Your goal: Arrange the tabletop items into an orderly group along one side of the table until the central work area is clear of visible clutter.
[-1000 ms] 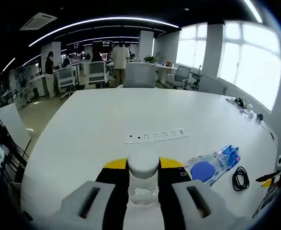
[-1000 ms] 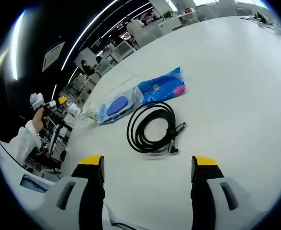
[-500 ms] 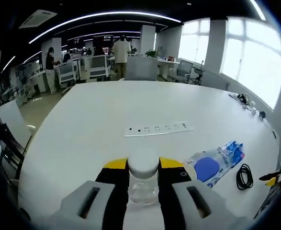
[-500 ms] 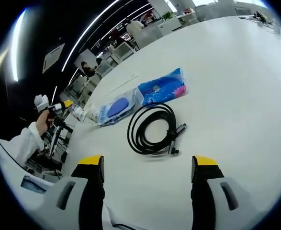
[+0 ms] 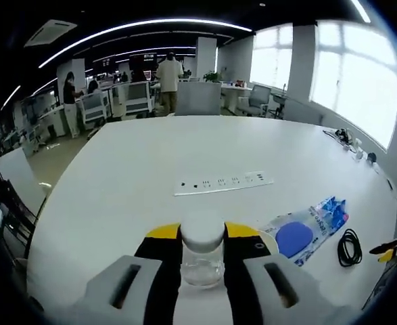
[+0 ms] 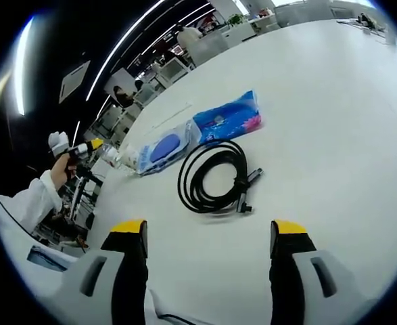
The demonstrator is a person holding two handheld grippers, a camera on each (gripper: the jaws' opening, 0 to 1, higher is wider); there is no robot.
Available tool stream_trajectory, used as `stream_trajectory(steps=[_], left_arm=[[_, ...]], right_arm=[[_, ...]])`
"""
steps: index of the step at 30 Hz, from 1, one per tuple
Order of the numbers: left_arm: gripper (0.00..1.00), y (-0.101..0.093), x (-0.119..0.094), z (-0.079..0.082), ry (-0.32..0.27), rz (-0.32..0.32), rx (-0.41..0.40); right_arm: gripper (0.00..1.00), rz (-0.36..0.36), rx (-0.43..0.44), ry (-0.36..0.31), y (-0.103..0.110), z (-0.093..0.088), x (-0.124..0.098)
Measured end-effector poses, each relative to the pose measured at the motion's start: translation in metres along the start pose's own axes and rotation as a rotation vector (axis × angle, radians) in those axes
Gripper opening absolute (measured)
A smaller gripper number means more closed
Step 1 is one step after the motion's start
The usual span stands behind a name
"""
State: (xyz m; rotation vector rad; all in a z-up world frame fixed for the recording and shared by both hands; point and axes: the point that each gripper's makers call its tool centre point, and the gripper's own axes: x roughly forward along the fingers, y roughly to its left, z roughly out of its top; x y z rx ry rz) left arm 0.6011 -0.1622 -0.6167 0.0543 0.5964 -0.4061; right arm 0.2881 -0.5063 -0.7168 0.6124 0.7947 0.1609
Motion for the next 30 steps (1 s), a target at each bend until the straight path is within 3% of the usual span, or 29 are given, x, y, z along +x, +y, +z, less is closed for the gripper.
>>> stream_trajectory(steps=[10,15,20,21,22,23,24,26,27,30], left_arm=[[0.21,-0.002,-0.001,-0.004,-0.036,0.064,0.015],[0.21,-0.012,-0.007,-0.008,-0.059,0.093,0.021],[0.22,-0.020,-0.015,-0.008,-0.068,0.082,0.025],[0.22,-0.022,-0.016,-0.010,-0.058,0.073,0.035],[0.23,-0.022,-0.017,-0.020,0.005,0.074,0.075],[0.23,-0.026,-0.015,-0.012,-0.045,0.063,0.054],[0.24,-0.026,-0.017,-0.013,-0.040,0.069,0.060],[0.32,-0.023,-0.020,-0.014,-0.032,0.100,0.076],[0.43,-0.022,-0.021,-0.016,-0.018,0.111,0.088],[0.75,-0.023,-0.023,-0.013,-0.050,0.102,0.045]], right_arm=[[0.73,0.011,-0.005,0.019,0.005,-0.005,0.006],[0.72,0.020,-0.010,0.025,0.007,-0.006,0.007],[0.73,0.022,-0.013,0.029,0.006,-0.008,0.007],[0.73,0.021,-0.013,0.030,0.006,-0.008,0.007],[0.73,0.022,-0.013,0.032,0.006,-0.008,0.007],[0.73,0.022,-0.014,0.032,0.006,-0.009,0.007],[0.73,0.023,-0.014,0.034,0.006,-0.009,0.008],[0.73,0.024,-0.016,0.035,0.006,-0.009,0.008],[0.73,0.025,-0.015,0.034,0.007,-0.009,0.008],[0.73,0.030,-0.012,0.027,0.008,-0.009,0.008]])
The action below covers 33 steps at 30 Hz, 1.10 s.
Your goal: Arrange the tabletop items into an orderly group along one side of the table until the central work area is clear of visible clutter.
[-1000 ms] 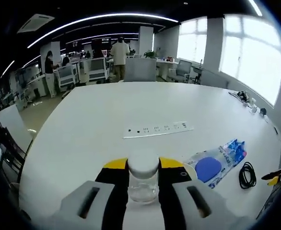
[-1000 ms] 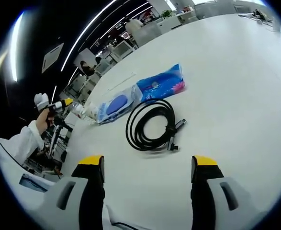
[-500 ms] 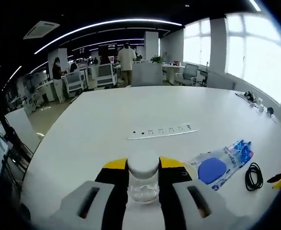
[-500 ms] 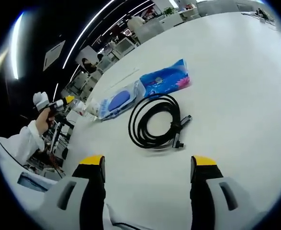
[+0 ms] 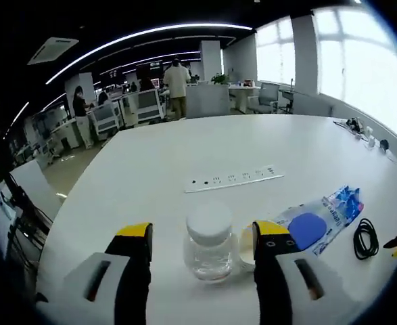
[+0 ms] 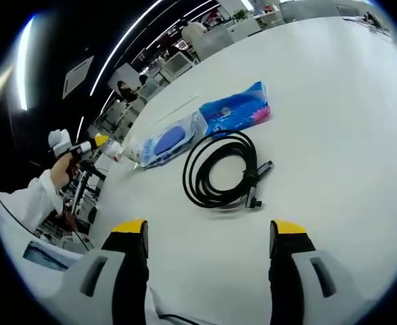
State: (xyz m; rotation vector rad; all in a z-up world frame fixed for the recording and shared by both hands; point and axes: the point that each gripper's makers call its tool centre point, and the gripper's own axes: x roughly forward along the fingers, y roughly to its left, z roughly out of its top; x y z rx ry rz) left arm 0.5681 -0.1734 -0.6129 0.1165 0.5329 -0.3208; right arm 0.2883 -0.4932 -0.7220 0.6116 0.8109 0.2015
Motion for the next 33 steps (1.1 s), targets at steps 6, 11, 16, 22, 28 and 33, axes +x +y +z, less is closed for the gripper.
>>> stream_trajectory(steps=[6,11,16,22,28,33], left_arm=[[0.89,0.000,-0.012,-0.001,-0.047,-0.061,-0.021],[0.95,0.009,-0.023,-0.016,-0.040,-0.094,-0.039],[0.98,0.010,-0.033,-0.028,-0.049,-0.130,-0.059],[0.99,0.008,-0.048,-0.050,-0.017,-0.163,-0.062],[1.00,0.010,-0.060,-0.068,0.004,-0.184,-0.057],[0.99,0.008,-0.071,-0.081,0.016,-0.196,-0.068]], right_arm=[[0.74,-0.003,-0.005,-0.006,-0.002,0.001,-0.002],[0.75,-0.008,-0.027,-0.019,0.000,0.005,-0.003],[0.76,-0.006,-0.040,-0.032,0.002,0.008,-0.004],[0.77,-0.003,-0.051,-0.034,0.000,0.004,-0.006],[0.77,0.001,-0.058,-0.030,0.002,-0.003,-0.009],[0.77,0.004,-0.061,-0.027,0.005,-0.009,-0.012]])
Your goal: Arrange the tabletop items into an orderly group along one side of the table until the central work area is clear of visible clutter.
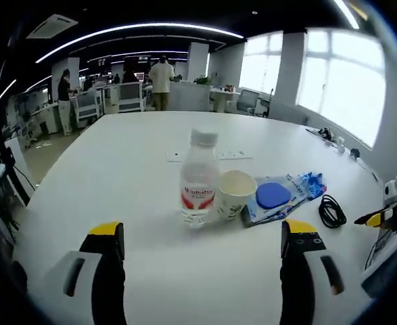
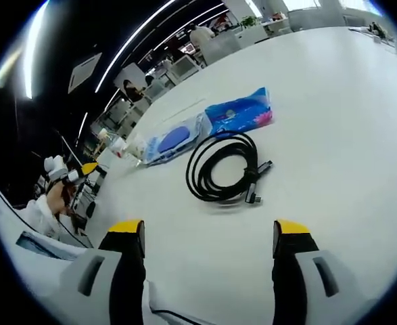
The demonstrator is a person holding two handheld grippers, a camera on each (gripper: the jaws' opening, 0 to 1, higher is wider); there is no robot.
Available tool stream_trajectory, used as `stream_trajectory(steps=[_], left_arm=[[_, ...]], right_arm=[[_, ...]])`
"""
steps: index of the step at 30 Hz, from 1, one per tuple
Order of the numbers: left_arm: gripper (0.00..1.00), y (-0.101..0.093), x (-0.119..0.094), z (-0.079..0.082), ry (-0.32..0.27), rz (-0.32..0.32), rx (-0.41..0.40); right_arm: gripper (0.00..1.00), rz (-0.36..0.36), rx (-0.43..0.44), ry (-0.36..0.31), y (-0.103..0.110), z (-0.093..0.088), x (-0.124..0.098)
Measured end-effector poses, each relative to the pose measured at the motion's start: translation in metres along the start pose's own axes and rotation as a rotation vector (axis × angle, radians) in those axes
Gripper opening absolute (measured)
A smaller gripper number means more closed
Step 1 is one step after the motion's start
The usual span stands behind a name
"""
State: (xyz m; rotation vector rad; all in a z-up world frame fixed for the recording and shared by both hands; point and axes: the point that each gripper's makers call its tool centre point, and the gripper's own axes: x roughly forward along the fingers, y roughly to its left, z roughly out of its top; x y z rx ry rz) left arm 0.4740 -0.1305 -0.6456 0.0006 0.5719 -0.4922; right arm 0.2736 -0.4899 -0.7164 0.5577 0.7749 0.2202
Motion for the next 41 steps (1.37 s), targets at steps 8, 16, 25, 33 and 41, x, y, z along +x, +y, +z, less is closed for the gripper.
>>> stream_trajectory(steps=[8,16,25,33,41], left_arm=[[1.00,-0.005,-0.022,-0.028,0.023,-0.002,-0.019],[1.00,-0.014,-0.035,-0.049,0.043,-0.017,-0.021],[1.00,-0.019,-0.043,-0.055,0.038,-0.016,-0.051],[0.99,-0.023,-0.048,-0.058,0.041,-0.019,-0.057],[0.98,-0.035,-0.056,-0.062,0.042,-0.036,-0.042]], right_arm=[[0.77,0.001,-0.006,0.005,0.002,-0.006,-0.005],[0.77,0.003,-0.013,0.014,-0.001,-0.008,-0.006],[0.77,0.015,-0.027,0.037,0.002,-0.012,-0.003],[0.77,0.024,-0.034,0.037,0.004,-0.008,-0.003],[0.77,0.035,-0.038,0.054,0.003,-0.013,-0.005]])
